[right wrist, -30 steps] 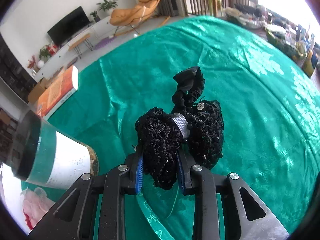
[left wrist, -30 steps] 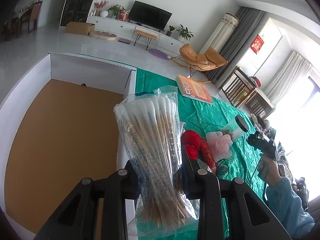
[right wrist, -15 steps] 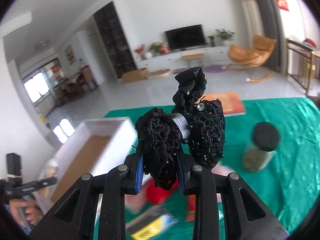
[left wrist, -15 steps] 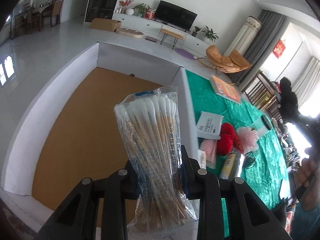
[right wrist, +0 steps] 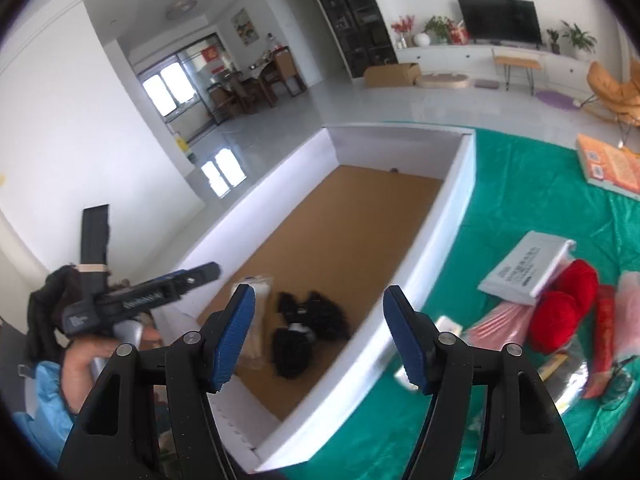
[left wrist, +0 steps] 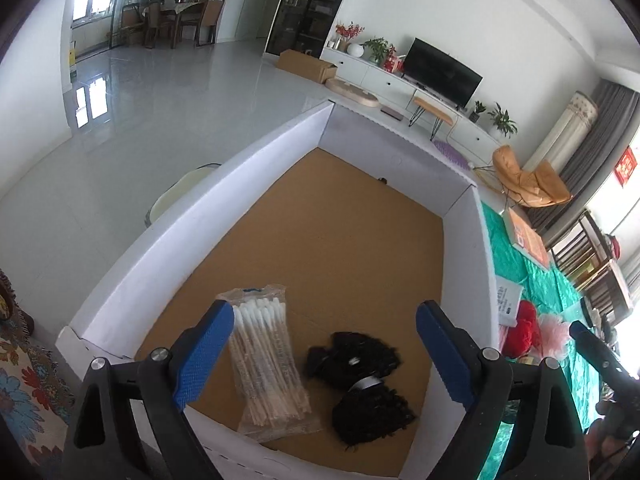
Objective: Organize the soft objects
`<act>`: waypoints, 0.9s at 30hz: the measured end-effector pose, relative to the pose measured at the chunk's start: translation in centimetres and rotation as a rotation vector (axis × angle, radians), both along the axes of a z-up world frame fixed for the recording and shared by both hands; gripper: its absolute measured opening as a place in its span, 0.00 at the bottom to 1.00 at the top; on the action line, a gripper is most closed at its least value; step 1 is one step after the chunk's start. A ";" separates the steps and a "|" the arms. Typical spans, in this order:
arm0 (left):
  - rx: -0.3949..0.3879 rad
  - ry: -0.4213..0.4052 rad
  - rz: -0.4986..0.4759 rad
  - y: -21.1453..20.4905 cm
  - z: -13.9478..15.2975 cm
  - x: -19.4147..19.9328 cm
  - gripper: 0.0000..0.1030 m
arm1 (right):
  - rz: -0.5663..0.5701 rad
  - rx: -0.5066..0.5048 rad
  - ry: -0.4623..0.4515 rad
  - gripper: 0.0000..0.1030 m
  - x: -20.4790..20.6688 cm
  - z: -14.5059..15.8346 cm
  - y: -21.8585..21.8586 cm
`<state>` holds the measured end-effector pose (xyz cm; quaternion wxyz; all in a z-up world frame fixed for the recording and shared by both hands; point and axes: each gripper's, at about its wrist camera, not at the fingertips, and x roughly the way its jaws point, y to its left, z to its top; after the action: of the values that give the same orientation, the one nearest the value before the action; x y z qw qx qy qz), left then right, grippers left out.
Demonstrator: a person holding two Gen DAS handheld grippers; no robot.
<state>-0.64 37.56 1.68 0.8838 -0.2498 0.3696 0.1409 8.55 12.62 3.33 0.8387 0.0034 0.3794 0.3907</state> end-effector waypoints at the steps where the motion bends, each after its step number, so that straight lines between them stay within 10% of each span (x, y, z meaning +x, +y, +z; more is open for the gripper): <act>1: -0.009 -0.017 -0.020 -0.8 0.3 0.2 0.90 | -0.046 -0.027 -0.031 0.71 0.7 -0.1 -1.3; 9: 0.001 -0.128 -0.430 -15.8 2.6 2.5 0.90 | -0.421 -0.269 -0.075 0.73 3.6 -7.1 -16.5; 15: 0.016 0.006 -0.729 -29.5 -2.7 4.3 0.90 | -0.673 -0.351 -0.075 0.73 1.5 -11.3 -26.6; 21: 0.067 0.124 -0.752 -34.3 -9.9 5.9 0.90 | -0.719 -0.331 0.045 0.73 2.7 -12.7 -28.8; 27: 0.193 0.096 -0.726 -34.8 -11.1 7.4 0.90 | -0.709 -0.369 0.037 0.73 2.7 -13.5 -27.6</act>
<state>6.78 2.72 -9.47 0.8773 -0.0113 0.4602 -0.1360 11.22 -14.99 -10.19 0.9011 -0.0094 0.4335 0.0022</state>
